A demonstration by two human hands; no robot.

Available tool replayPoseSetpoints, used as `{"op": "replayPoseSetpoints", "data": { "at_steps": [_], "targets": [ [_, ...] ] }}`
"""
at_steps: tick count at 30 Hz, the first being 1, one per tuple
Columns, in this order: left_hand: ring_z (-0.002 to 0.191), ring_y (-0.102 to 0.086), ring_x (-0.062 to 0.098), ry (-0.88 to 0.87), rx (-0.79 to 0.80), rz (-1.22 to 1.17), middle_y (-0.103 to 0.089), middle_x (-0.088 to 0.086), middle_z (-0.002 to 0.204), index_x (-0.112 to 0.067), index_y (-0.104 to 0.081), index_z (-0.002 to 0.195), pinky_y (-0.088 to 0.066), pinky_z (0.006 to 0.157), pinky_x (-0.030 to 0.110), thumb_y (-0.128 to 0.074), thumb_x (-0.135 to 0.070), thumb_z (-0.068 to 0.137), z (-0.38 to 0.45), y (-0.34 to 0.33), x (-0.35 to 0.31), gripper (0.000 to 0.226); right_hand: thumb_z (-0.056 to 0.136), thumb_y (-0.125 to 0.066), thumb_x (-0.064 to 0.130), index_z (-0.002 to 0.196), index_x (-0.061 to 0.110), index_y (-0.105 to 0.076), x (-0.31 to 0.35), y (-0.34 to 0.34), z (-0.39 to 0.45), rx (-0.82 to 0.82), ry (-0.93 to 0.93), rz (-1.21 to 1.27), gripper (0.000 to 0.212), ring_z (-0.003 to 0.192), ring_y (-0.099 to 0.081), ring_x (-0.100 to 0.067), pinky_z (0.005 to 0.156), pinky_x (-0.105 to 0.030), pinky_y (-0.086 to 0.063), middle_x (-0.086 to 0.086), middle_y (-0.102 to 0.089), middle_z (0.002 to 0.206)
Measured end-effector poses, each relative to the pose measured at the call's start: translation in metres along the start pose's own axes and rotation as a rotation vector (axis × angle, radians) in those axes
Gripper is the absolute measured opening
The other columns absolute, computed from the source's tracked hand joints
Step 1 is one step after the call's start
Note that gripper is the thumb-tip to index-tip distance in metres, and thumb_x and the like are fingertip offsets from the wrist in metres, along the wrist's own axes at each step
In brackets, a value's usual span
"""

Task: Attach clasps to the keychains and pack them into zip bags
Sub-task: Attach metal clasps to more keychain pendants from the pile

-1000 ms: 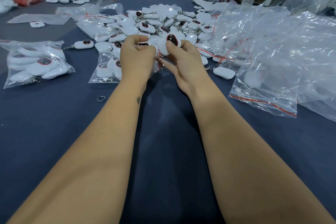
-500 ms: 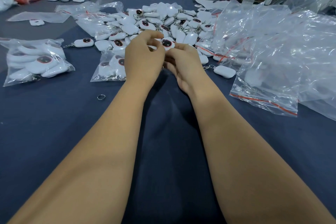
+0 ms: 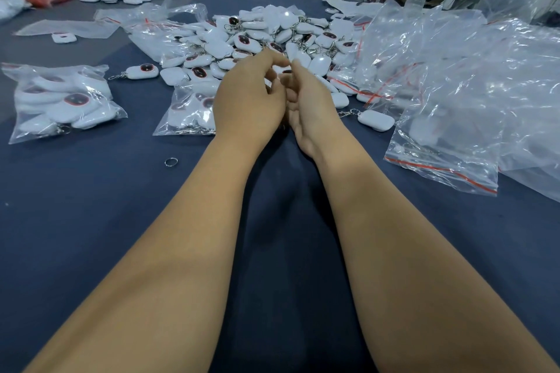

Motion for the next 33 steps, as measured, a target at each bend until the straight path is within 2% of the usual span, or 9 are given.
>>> {"op": "replayPoseSetpoints", "data": {
  "at_steps": [5, 9, 12, 14, 17, 20, 24, 27, 33],
  "targets": [
    [0.093, -0.059, 0.016, -0.007, 0.080, 0.054, -0.061, -0.007, 0.102, -0.027, -0.066, 0.112, -0.050, 0.080, 0.033, -0.056, -0.012, 0.080, 0.000, -0.004, 0.003, 0.037, 0.102, -0.042, 0.044, 0.135, 0.004, -0.037, 0.003, 0.005, 0.002, 0.021, -0.087, 0.454, 0.052, 0.093, -0.063, -0.035, 0.089, -0.044, -0.051, -0.030, -0.060, 0.116],
    [0.100, -0.056, 0.017, 0.031, 0.089, 0.091, -0.044, -0.007, 0.105, -0.028, -0.063, 0.116, -0.049, 0.080, 0.031, -0.060, -0.014, 0.076, 0.000, -0.004, 0.006, 0.043, 0.101, -0.038, 0.051, 0.156, 0.025, -0.007, 0.000, -0.004, -0.001, 0.196, -0.119, 0.365, 0.067, 0.107, -0.065, -0.038, 0.097, -0.045, -0.048, -0.023, -0.067, 0.105],
    [0.104, -0.053, 0.019, 0.045, 0.118, 0.146, -0.041, -0.006, 0.107, -0.025, -0.062, 0.118, -0.047, 0.080, 0.031, -0.059, -0.014, 0.077, 0.000, -0.005, 0.008, 0.042, 0.101, -0.040, 0.049, 0.151, 0.020, -0.025, 0.000, -0.004, -0.001, 0.151, -0.107, 0.299, 0.059, 0.114, -0.064, -0.037, 0.097, -0.041, -0.049, -0.021, -0.070, 0.102],
    [0.108, -0.050, 0.025, 0.013, 0.150, 0.236, -0.044, 0.000, 0.108, -0.023, -0.062, 0.118, -0.043, 0.081, 0.032, -0.055, -0.011, 0.080, -0.001, -0.007, 0.007, 0.041, 0.101, -0.043, 0.043, 0.117, 0.016, -0.055, 0.001, 0.001, 0.002, -0.002, -0.033, 0.110, 0.033, 0.091, -0.068, -0.024, 0.087, -0.033, -0.052, -0.012, -0.069, 0.092],
    [0.115, -0.043, 0.035, 0.013, 0.189, 0.483, -0.052, 0.013, 0.117, -0.015, -0.063, 0.118, -0.038, 0.088, 0.038, -0.055, -0.013, 0.083, -0.002, -0.008, 0.011, 0.035, 0.099, -0.047, 0.027, 0.090, 0.020, -0.059, 0.004, 0.006, 0.001, -0.201, 0.153, -0.389, 0.017, 0.085, -0.062, -0.017, 0.077, -0.031, -0.051, -0.002, -0.064, 0.092],
    [0.123, -0.037, 0.035, 0.104, 0.196, 0.674, -0.049, 0.014, 0.128, -0.014, -0.067, 0.116, -0.032, 0.098, 0.039, -0.055, -0.019, 0.086, -0.001, -0.005, 0.019, 0.032, 0.092, -0.045, 0.013, 0.108, 0.020, -0.064, 0.008, 0.013, -0.001, -0.309, 0.285, -0.778, 0.026, 0.101, -0.054, -0.014, 0.081, -0.029, -0.040, 0.003, -0.061, 0.113],
    [0.127, -0.031, 0.035, 0.223, 0.194, 0.728, -0.042, 0.013, 0.135, -0.021, -0.067, 0.117, -0.025, 0.104, 0.040, -0.053, -0.022, 0.085, -0.002, 0.000, 0.027, 0.035, 0.086, -0.047, 0.014, 0.132, 0.020, -0.054, 0.010, 0.024, 0.000, -0.416, 0.183, -1.194, 0.046, 0.131, -0.037, -0.030, 0.109, -0.038, -0.028, -0.009, -0.046, 0.139],
    [0.127, -0.031, 0.035, 0.260, 0.195, 0.758, -0.041, 0.014, 0.135, -0.022, -0.066, 0.117, -0.024, 0.104, 0.041, -0.052, -0.019, 0.085, -0.001, 0.005, 0.030, 0.035, 0.086, -0.047, 0.018, 0.138, 0.021, -0.046, 0.005, 0.027, -0.001, -0.412, 0.035, -1.283, 0.052, 0.137, -0.028, -0.034, 0.115, -0.043, -0.017, -0.013, -0.040, 0.144],
    [0.119, -0.049, 0.031, 0.118, 0.227, 0.560, -0.056, 0.011, 0.125, -0.022, -0.067, 0.116, -0.037, 0.078, 0.034, -0.051, -0.003, 0.080, 0.003, 0.001, 0.025, 0.043, 0.085, -0.052, 0.012, 0.134, 0.019, -0.050, 0.007, 0.024, 0.000, -0.353, 0.129, -1.291, 0.050, 0.129, -0.036, -0.032, 0.101, -0.038, -0.028, -0.010, -0.044, 0.137]
  ]
}}
Point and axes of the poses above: each hand's wrist, its own z-axis towards the middle knuckle, its own y-axis out of the back of the hand, x = y × z, the point moved 4 cm from there along z, towards the middle knuckle
